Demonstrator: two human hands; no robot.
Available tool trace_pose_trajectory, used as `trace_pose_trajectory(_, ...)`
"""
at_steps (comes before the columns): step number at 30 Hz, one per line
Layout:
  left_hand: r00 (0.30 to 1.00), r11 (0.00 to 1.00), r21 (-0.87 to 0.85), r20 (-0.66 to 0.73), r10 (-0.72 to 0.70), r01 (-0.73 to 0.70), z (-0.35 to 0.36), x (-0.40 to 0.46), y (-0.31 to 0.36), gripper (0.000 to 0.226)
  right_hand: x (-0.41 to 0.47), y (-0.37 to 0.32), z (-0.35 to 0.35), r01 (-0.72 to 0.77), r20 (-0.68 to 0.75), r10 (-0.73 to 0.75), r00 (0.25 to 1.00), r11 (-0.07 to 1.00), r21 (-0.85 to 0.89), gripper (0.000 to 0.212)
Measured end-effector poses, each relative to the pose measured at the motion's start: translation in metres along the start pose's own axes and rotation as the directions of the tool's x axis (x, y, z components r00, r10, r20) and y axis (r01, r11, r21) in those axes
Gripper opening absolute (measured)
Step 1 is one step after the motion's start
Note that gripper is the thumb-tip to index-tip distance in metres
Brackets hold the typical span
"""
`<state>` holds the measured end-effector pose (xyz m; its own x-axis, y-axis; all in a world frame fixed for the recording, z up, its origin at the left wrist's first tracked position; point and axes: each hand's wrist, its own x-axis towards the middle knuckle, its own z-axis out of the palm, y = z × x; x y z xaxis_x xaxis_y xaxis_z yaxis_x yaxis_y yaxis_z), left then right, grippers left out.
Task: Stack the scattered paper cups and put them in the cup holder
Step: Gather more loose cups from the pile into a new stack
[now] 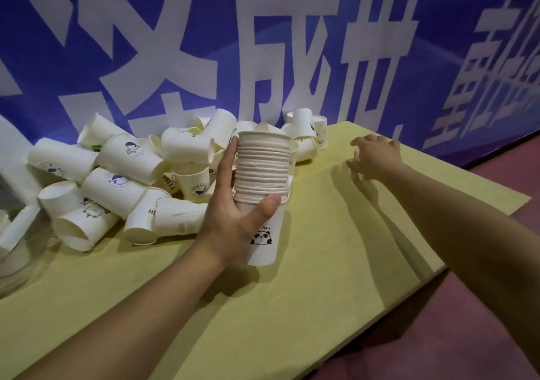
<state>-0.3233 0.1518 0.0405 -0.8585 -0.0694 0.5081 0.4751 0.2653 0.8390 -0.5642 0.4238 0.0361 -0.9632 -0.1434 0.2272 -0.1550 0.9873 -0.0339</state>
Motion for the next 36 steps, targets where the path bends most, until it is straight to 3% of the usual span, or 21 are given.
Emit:
trace_pose_trajectory(6, 1.0, 1.0, -0.004, -0.012, -0.029, 0.029, 0.003, 0.004, -0.006, 0.098, 0.011, 0.015, 0.004, 0.053, -0.007, -0.057, 0.998, 0.965, -0.255, 0.05)
trace_pose_trajectory(9, 0.999, 0.999, 0.007, -0.019, -0.032, 0.032, 0.0, -0.001, -0.006, 0.098, 0.007, 0.013, -0.005, 0.108, -0.056, -0.131, 0.99, 0.946, -0.307, 0.063)
trace_pose_trajectory(11, 0.999, 0.999, 0.001, -0.033, -0.036, 0.036, -0.006, -0.008, -0.005, 0.096, -0.004, -0.003, -0.017, 0.152, -0.124, -0.176, 0.977, 0.972, -0.18, 0.077)
trace_pose_trajectory(13, 0.998, 0.999, -0.01, -0.032, -0.047, 0.046, -0.012, -0.017, -0.001, 0.096, -0.023, -0.03, -0.032, 0.192, -0.241, -0.157, 0.958, 0.973, 0.129, 0.082)
trace_pose_trajectory(15, 0.999, 0.999, -0.016, -0.026, -0.045, 0.045, -0.02, -0.026, 0.002, 0.097, -0.048, -0.06, -0.05, 0.247, -0.313, -0.106, 0.944, 0.855, 0.457, 0.085)
trace_pose_trajectory(18, 0.999, 0.999, -0.03, -0.013, -0.042, 0.042, -0.035, -0.042, 0.011, 0.099, -0.088, -0.103, -0.081, 0.384, -0.383, -0.148, 0.912, 0.637, 0.668, 0.076)
trace_pose_trajectory(23, 1.0, 0.999, -0.015, 0.001, -0.03, 0.03, -0.071, -0.079, 0.03, 0.095, -0.156, -0.181, -0.125, 0.483, -0.417, -0.281, 0.864, 0.228, 0.846, 0.051)
trace_pose_trajectory(28, 1.0, 1.0, 0.006, -0.021, -0.021, 0.021, -0.116, -0.114, 0.044, 0.096, -0.21, -0.254, -0.138, 0.394, -0.381, -0.382, 0.842, -0.047, 0.918, 0.023)
trace_pose_trajectory(33, 0.991, 0.998, 0.045, -0.124, -0.04, 0.046, -0.17, -0.146, 0.054, 0.097, -0.236, -0.317, -0.141, 0.304, -0.297, -0.444, 0.845, -0.057, 0.951, 0.026)
trace_pose_trajectory(36, 0.984, 0.993, 0.092, -0.173, -0.051, 0.068, -0.201, -0.166, 0.055, 0.099, -0.244, -0.347, -0.143, 0.222, -0.187, -0.573, 0.798, -0.008, 0.975, 0.066)
